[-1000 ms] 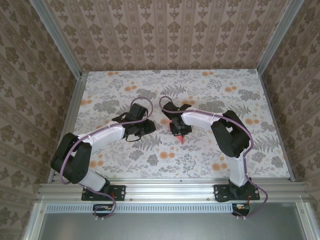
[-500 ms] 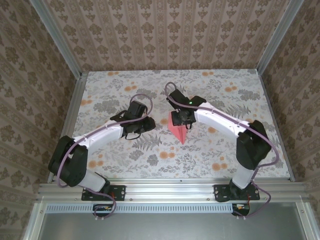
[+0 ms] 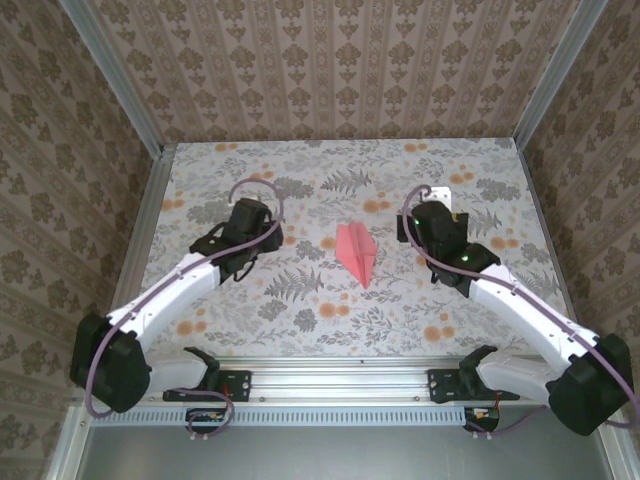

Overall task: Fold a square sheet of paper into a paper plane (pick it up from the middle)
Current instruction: Reset both arms

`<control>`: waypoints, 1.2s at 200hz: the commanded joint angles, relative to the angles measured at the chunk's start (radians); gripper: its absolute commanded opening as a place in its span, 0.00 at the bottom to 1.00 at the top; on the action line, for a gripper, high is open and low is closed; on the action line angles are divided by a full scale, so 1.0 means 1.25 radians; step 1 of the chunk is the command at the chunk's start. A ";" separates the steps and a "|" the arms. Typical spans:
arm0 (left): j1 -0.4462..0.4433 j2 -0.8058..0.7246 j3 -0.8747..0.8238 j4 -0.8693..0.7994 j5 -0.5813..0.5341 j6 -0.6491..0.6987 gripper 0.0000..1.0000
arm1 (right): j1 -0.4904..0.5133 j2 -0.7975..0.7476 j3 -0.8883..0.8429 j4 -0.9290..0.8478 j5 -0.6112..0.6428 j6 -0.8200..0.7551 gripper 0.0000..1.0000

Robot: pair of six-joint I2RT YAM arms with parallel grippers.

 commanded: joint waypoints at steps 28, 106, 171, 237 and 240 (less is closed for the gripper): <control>0.259 -0.034 -0.066 0.015 -0.047 0.138 0.73 | -0.175 0.121 -0.110 0.267 -0.021 -0.092 1.00; 0.403 -0.027 -0.236 0.314 -0.053 0.330 1.00 | -0.302 0.309 -0.211 0.717 -0.261 -0.183 1.00; 0.406 0.055 -0.379 0.745 0.087 0.460 1.00 | -0.334 0.365 -0.339 1.004 -0.372 -0.181 1.00; 0.414 0.222 -0.352 0.892 0.207 0.535 1.00 | -0.332 0.355 -0.339 0.983 -0.287 -0.153 1.00; 0.415 0.228 -0.354 0.902 0.207 0.534 1.00 | -0.333 0.355 -0.338 0.984 -0.284 -0.152 1.00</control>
